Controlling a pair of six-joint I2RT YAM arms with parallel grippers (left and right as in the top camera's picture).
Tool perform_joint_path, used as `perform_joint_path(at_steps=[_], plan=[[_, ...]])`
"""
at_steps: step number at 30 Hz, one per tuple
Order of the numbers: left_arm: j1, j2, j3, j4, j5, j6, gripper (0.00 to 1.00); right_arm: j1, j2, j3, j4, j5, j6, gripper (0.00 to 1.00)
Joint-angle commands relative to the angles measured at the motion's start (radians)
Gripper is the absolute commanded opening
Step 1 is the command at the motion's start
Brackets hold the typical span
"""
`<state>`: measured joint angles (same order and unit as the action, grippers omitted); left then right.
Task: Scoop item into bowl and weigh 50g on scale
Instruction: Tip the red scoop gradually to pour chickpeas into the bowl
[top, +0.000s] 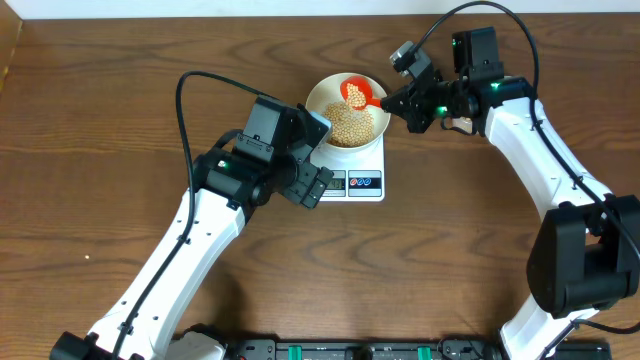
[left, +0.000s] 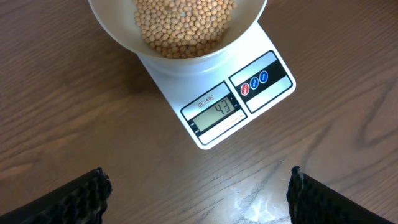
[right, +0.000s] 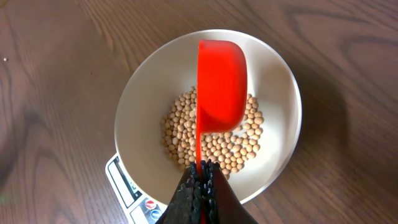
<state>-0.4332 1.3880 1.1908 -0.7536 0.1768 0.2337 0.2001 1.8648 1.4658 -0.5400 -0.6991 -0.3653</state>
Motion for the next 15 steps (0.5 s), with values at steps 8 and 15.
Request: perform_joint_path(at_steps=[8, 15], plan=[[0.001, 0.006, 0.002, -0.001, -0.010, 0.002, 0.93, 0.018, -0.031, 0.024, -0.002, -0.011, 0.014, 0.01], [0.001, 0.006, 0.002, -0.001, -0.010, 0.002, 0.93, 0.018, -0.031, 0.024, -0.001, -0.022, 0.037, 0.01]])
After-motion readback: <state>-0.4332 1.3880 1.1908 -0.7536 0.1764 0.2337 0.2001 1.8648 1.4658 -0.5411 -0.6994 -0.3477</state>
